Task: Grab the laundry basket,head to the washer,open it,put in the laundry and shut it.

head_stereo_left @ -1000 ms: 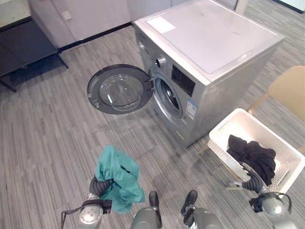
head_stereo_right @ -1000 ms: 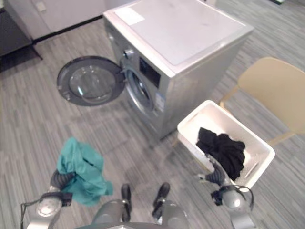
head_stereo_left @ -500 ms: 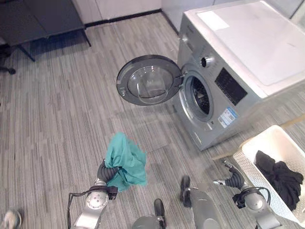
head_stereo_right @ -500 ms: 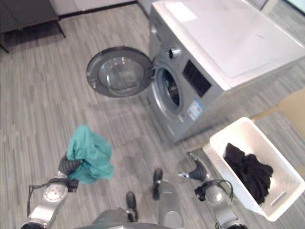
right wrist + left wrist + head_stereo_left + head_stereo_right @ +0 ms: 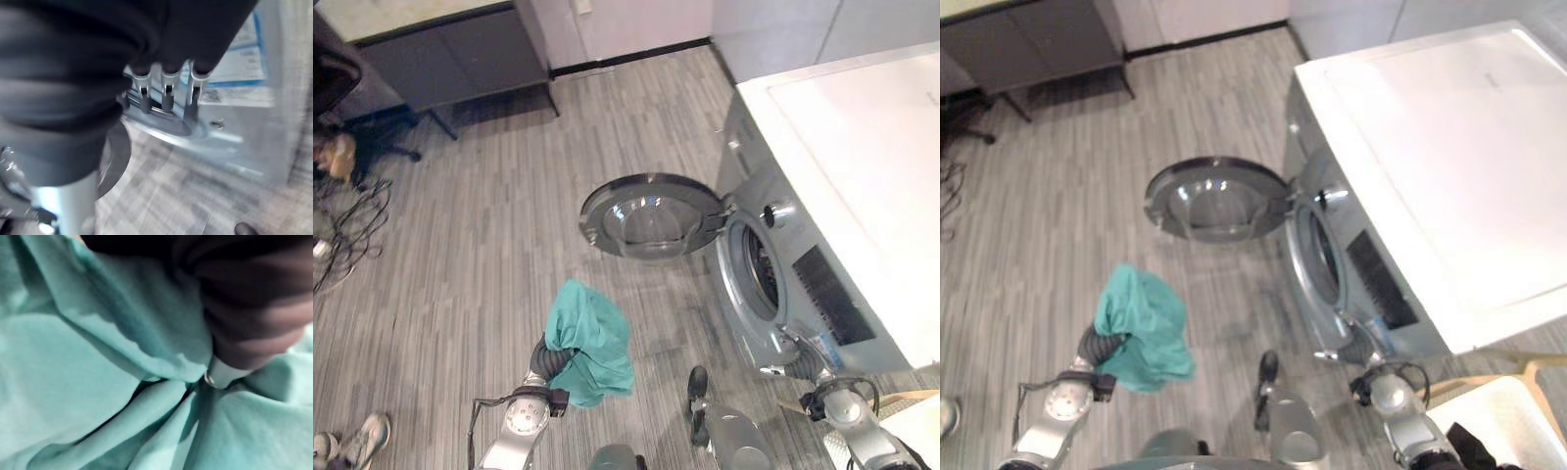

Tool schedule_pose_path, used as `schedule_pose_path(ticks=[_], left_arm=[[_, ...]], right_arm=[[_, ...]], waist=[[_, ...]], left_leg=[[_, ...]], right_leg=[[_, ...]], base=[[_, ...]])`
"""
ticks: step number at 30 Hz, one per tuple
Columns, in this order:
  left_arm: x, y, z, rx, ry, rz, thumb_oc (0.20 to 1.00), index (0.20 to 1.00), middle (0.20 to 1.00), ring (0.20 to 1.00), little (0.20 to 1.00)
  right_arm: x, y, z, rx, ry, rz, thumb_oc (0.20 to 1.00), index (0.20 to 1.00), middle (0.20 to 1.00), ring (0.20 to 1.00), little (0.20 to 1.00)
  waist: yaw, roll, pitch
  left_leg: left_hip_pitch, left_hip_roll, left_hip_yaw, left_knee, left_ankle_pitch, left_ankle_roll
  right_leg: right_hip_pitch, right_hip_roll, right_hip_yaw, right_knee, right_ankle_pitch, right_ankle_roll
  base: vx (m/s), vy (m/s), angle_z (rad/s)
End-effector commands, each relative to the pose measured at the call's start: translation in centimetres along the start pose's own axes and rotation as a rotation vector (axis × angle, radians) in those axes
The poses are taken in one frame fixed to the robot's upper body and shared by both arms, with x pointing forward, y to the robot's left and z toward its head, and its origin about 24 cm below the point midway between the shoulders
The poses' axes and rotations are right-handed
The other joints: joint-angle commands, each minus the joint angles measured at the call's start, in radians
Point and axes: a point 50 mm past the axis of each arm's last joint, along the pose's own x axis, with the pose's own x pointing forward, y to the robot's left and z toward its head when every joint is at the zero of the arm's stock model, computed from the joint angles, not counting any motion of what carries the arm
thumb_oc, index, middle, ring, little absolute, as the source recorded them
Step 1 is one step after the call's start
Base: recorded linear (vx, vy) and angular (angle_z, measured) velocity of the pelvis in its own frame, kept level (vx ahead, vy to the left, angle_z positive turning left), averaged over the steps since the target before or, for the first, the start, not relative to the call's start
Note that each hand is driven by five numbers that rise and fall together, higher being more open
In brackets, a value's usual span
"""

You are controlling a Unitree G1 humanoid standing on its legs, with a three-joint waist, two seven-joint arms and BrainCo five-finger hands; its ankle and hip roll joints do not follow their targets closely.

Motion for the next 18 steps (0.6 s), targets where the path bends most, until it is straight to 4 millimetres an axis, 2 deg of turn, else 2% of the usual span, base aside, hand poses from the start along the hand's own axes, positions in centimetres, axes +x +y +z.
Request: schedule_pose_path(ticks=[1, 2, 3, 5, 8, 9, 10, 12, 15, 16, 18], left_arm=[[0.6, 1.5, 2.8, 0.050, -0.148, 0.027, 0.200, 0.200, 0.200, 0.200, 0.200], [0.5, 1.5, 3.0, 0.055, -0.154, 0.025, 0.200, 0.200, 0.200, 0.200, 0.200], [0.5, 1.5, 3.0, 0.055, -0.154, 0.025, 0.200, 0.200, 0.200, 0.200, 0.200], [0.5, 1.5, 3.0, 0.062, -0.156, 0.028, 0.200, 0.200, 0.200, 0.200, 0.200], [0.5, 1.4, 3.1, 0.060, -0.159, 0.029, 0.200, 0.200, 0.200, 0.200, 0.200], [0.4, 1.3, 3.1, 0.052, -0.160, 0.032, 0.200, 0.200, 0.200, 0.200, 0.200], [0.5, 1.3, 3.1, 0.052, -0.160, 0.032, 0.200, 0.200, 0.200, 0.200, 0.200], [0.3, 1.3, 2.8, 0.059, -0.152, 0.024, 0.200, 0.200, 0.200, 0.200, 0.200], [0.2, 1.5, 2.6, 0.085, -0.141, 0.011, 0.200, 0.200, 0.200, 0.200, 0.200], [0.1, 1.9, 2.4, 0.110, -0.134, 0.011, 0.200, 0.200, 0.200, 0.200, 0.200], [0.1, 2.3, 2.4, 0.120, -0.134, 0.018, 0.200, 0.200, 0.200, 0.200, 0.200]], right_arm=[[-0.1, -2.4, 0.0, 0.004, -0.011, -0.115, 1.000, 1.000, 1.000, 1.000, 1.000], [-0.1, -2.5, -0.1, 0.001, -0.006, -0.121, 1.000, 1.000, 1.000, 1.000, 1.000], [-0.1, -2.5, -0.1, 0.001, -0.006, -0.121, 1.000, 1.000, 1.000, 1.000, 1.000], [0.0, -2.1, -0.3, -0.001, 0.004, -0.114, 1.000, 1.000, 1.000, 1.000, 1.000], [0.1, -1.6, -0.3, 0.003, 0.011, -0.102, 1.000, 1.000, 1.000, 1.000, 1.000], [0.2, -1.2, -0.4, 0.005, 0.019, -0.095, 1.000, 1.000, 1.000, 1.000, 1.000], [0.2, -1.2, -0.4, 0.005, 0.019, -0.095, 1.000, 1.000, 1.000, 1.000, 1.000], [0.1, -0.9, -0.9, 0.014, 0.040, -0.091, 1.000, 1.000, 1.000, 1.000, 1.000], [-0.1, -0.9, -1.3, 0.039, 0.056, -0.098, 1.000, 1.000, 1.000, 1.000, 1.000], [-0.3, -0.8, -1.3, 0.066, 0.054, -0.100, 1.000, 1.000, 1.000, 1.000, 1.000], [-0.3, -0.7, -1.3, 0.068, 0.058, -0.098, 1.000, 1.000, 1.000, 1.000, 1.000]], waist=[[-0.010, -0.059, -0.010], [0.004, -0.065, -0.007], [0.005, -0.066, -0.006], [0.027, -0.063, 0.003], [0.055, -0.058, 0.010], [0.068, -0.059, 0.014], [0.069, -0.058, 0.012], [0.063, -0.053, -0.002], [0.048, -0.061, -0.020], [0.037, -0.064, -0.032], [0.034, -0.065, -0.031]], left_leg=[[-0.051, -0.019, 0.057, -0.226, -0.015, 0.048], [-0.108, -0.021, 0.047, -0.301, 0.002, 0.049], [-0.105, -0.022, 0.048, -0.304, 0.003, 0.049], [-0.151, -0.025, -0.005, -0.409, 0.098, 0.030], [-0.189, -0.034, -0.115, -0.528, 0.199, 0.007], [-0.200, -0.039, -0.189, -0.552, 0.217, 0.002], [-0.203, -0.038, -0.188, -0.554, 0.221, 0.002], [-0.175, -0.039, -0.216, -0.551, 0.196, 0.009], [-0.141, -0.044, -0.174, -0.526, 0.166, 0.030], [-0.112, -0.050, -0.127, -0.534, 0.147, 0.049], [-0.099, -0.051, -0.101, -0.537, 0.139, 0.059]], right_leg=[[0.071, -0.066, -0.007, -0.049, -0.106, 0.185], [0.104, -0.061, 0.021, -0.054, -0.122, 0.187], [0.105, -0.061, 0.022, -0.054, -0.123, 0.187], [0.141, -0.036, 0.066, -0.056, -0.143, 0.184], [0.180, -0.004, 0.147, -0.048, -0.166, 0.184], [0.200, 0.002, 0.202, -0.032, -0.186, 0.184], [0.197, 0.003, 0.202, -0.033, -0.183, 0.184], [0.207, 0.007, 0.263, -0.015, -0.199, 0.193], [0.215, -0.016, 0.316, 0.008, -0.205, 0.208], [0.205, -0.032, 0.347, 0.032, -0.204, 0.225], [0.195, -0.039, 0.354, 0.054, -0.199, 0.234]], base=[[0.28, 0.020, -0.41], [0.23, 0.026, -0.41], [0.23, 0.042, -0.44], [0.22, 0.067, -0.61], [0.30, 0.152, -1.02], [0.26, 0.170, -1.39], [0.27, 0.209, -1.46], [0.25, 0.226, -1.12], [0.26, 0.308, -1.34], [0.19, 0.279, -1.01], [0.10, 0.205, -0.81]])
